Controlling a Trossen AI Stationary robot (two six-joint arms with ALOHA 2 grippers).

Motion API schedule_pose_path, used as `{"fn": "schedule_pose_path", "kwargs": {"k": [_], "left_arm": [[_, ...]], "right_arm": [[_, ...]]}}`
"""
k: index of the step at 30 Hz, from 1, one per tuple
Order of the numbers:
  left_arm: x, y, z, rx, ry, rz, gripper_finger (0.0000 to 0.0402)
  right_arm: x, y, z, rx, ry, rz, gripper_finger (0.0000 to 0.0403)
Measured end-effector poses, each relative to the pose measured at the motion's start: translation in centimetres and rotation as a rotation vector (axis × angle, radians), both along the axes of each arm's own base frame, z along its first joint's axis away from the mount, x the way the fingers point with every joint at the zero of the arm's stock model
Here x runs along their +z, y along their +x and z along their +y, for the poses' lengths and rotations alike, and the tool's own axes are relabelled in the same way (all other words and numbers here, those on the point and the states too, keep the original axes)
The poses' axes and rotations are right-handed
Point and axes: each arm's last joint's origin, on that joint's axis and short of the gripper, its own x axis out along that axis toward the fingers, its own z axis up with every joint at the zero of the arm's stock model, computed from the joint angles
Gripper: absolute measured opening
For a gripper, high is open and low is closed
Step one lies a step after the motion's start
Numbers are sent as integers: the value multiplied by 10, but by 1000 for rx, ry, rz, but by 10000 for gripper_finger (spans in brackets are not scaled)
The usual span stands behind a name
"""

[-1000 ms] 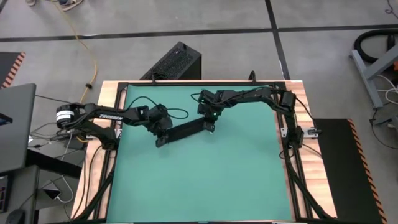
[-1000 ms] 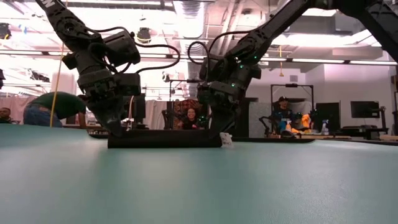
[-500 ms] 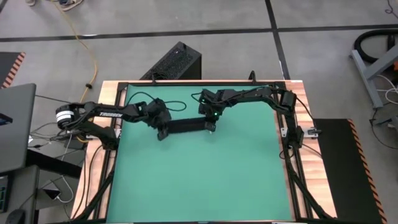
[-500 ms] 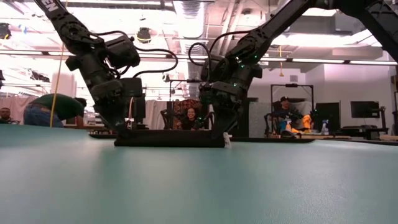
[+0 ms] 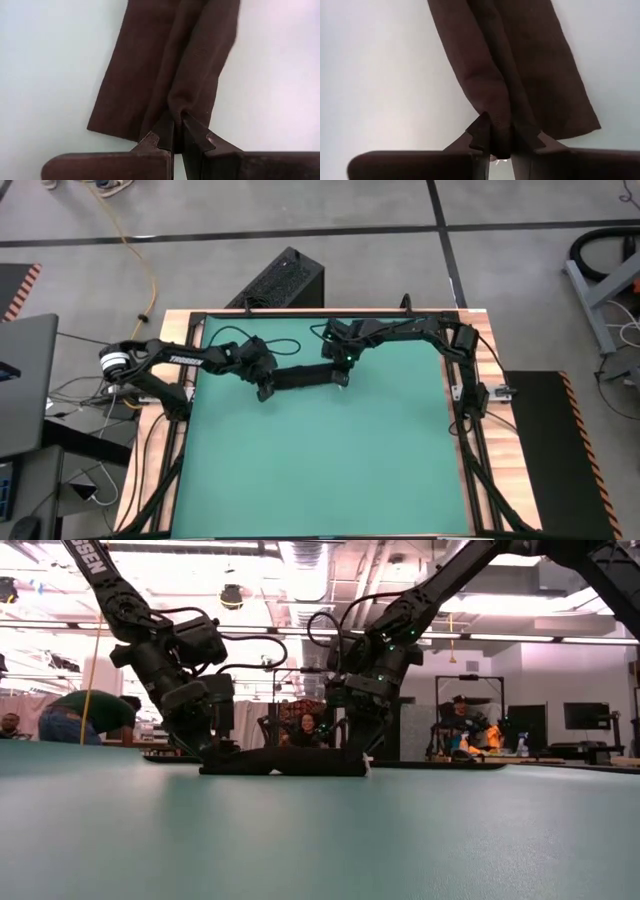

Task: Roll napkin
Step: Roll the black table napkin

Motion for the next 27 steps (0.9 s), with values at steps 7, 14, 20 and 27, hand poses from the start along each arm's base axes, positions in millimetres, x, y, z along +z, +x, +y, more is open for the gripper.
{"fn": "schedule_pose_path", "kwargs": {"k": [7, 14, 20, 27], "left_arm": [[-1, -2, -2, -27, -53, 6, 0], [-2, -2, -6, -63, -158, -25, 0], [-2, -3, -11, -92, -295, -54, 0], [1, 1, -11, -78, -378, -112, 0]], "right_arm": [[16, -3, -4, 23, -43, -56, 102], [25, -5, -11, 61, -103, -116, 144], [27, -3, -15, 103, -157, -158, 161], [24, -3, -16, 99, -181, -172, 156]]}}
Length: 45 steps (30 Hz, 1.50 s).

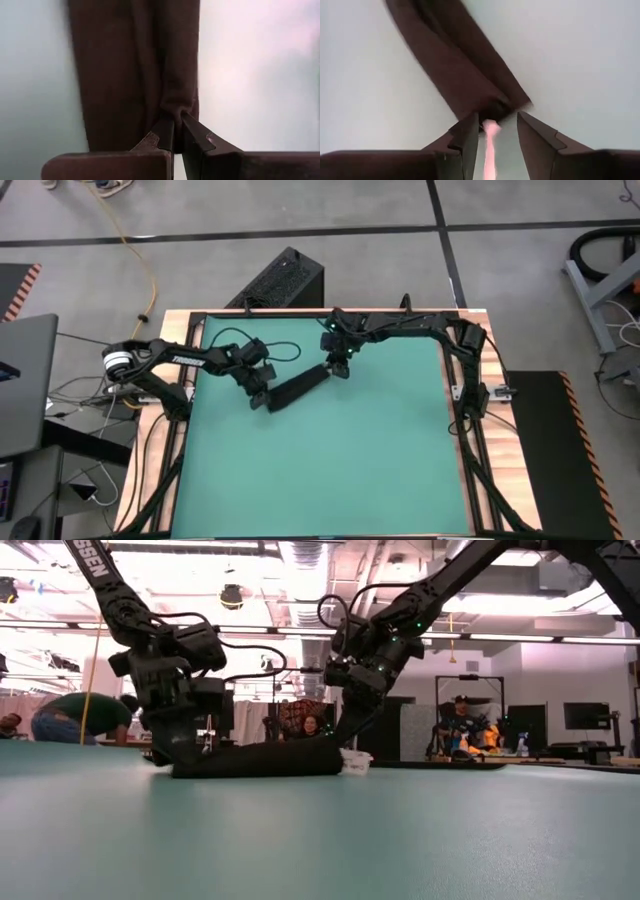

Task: Roll napkin
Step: Roll the black table napkin

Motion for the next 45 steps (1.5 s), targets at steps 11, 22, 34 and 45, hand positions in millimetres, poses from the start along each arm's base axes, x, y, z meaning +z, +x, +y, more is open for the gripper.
{"fn": "schedule_pose_path", "kwargs": {"k": [11, 22, 34, 45], "left_arm": [[4, 4, 0, -8, -82, -67, 0], [5, 4, -1, -22, -85, -72, 0], [4, 4, 0, -19, -87, -66, 0], [4, 4, 0, -13, -72, -63, 0]], "right_arm": [[5, 0, -2, 31, -23, -39, 150], [16, 11, 48, 395, -90, -118, 150], [-3, 18, 64, 380, -180, 19, 237], [-8, 27, 86, 402, -418, 99, 282]]}}
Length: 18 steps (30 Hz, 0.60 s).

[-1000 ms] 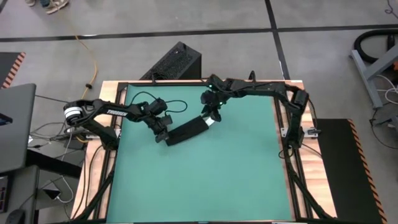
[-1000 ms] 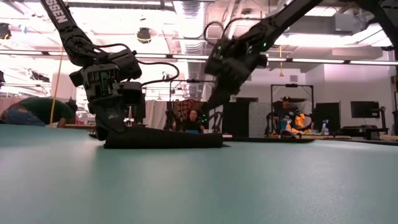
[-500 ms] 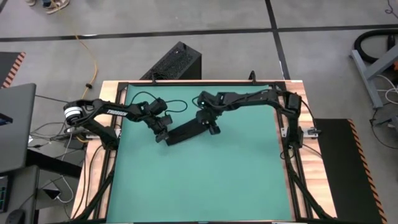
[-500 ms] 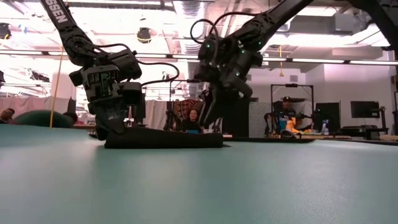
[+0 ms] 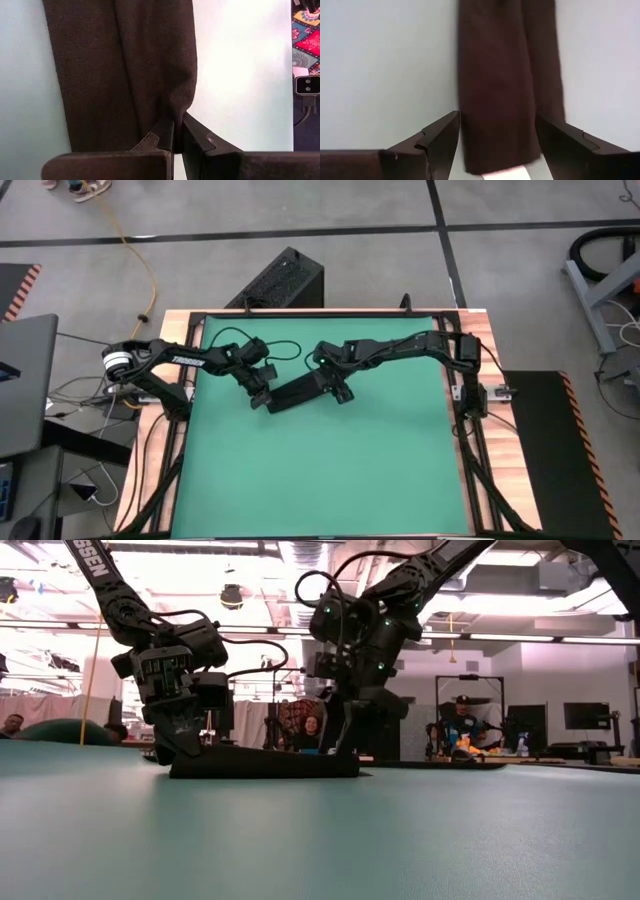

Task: Roll napkin
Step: Roll the black table napkin

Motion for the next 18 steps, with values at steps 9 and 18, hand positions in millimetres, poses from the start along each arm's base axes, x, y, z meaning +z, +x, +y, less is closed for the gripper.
{"fn": "schedule_pose_path", "kwargs": {"k": [9, 18], "left_arm": [[0, 0, 0, -7, 9, -5, 0], [0, 0, 0, -8, 11, -6, 0]], "right_arm": [[-20, 3, 0, -20, 5, 54, 282], [-29, 3, -3, -141, -34, 95, 243]]}}
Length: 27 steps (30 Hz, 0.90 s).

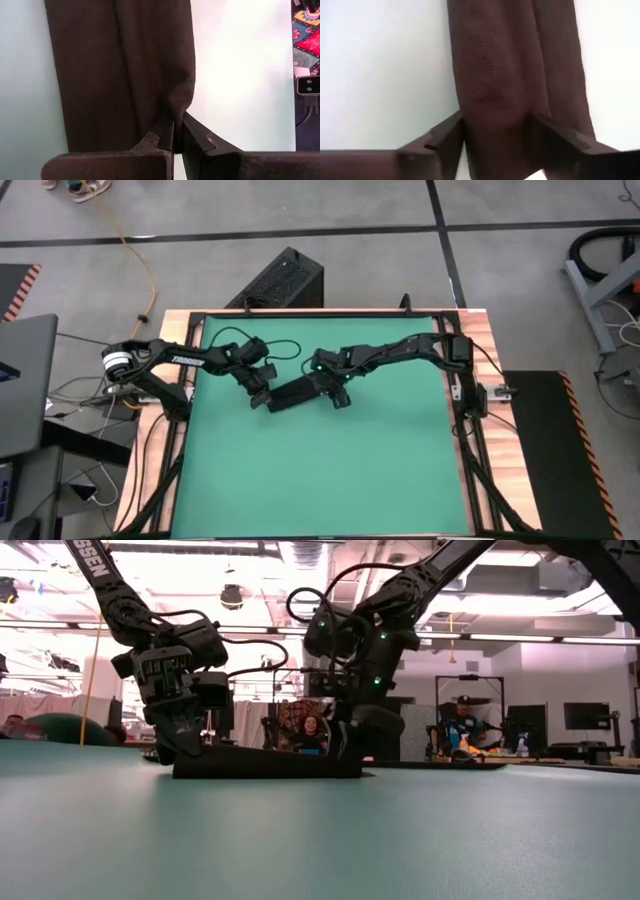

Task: Roll napkin
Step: Roll the black table napkin

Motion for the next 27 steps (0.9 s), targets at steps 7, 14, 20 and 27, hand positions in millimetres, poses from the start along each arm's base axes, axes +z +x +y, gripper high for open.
{"fn": "schedule_pose_path", "kwargs": {"k": [7, 14, 20, 27], "left_arm": [[0, 0, -1, -19, -8, -12, 0], [1, 0, -4, -48, -70, -21, 0], [-1, 1, -9, -42, -46, 27, 0], [-3, -2, -12, -48, -37, 69, 0]], "right_arm": [[0, -4, 0, -92, -4, 38, 63], [13, -5, 15, -39, 78, 152, 30], [33, -2, 13, 20, 298, 150, 30], [44, -7, -10, 10, 497, 123, 30]]}}
